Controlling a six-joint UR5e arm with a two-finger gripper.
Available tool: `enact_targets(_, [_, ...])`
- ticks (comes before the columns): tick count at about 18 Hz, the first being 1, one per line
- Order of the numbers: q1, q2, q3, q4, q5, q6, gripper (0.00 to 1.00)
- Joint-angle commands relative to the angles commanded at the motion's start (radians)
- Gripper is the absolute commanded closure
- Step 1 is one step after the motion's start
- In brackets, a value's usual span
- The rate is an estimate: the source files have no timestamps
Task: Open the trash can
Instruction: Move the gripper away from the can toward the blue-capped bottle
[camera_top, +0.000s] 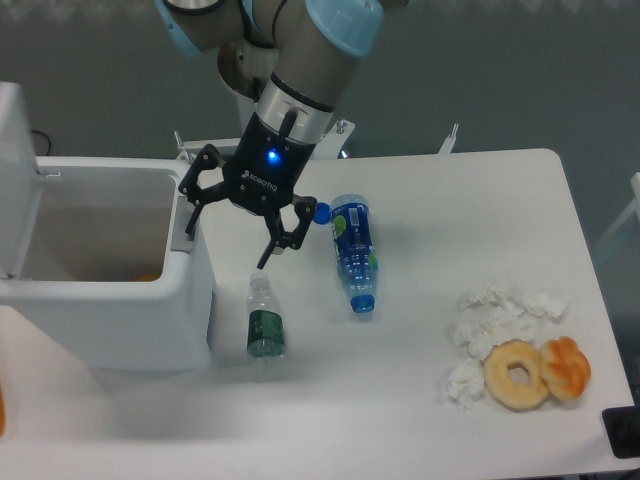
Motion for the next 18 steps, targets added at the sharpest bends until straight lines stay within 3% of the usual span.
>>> enact_targets(12, [0.089, 0.003, 0.077, 0.015, 0.005, 0.055, 0.0])
enact_targets(18, [0.086, -0.024, 0.094, 0.014, 0.195, 0.188, 0.0])
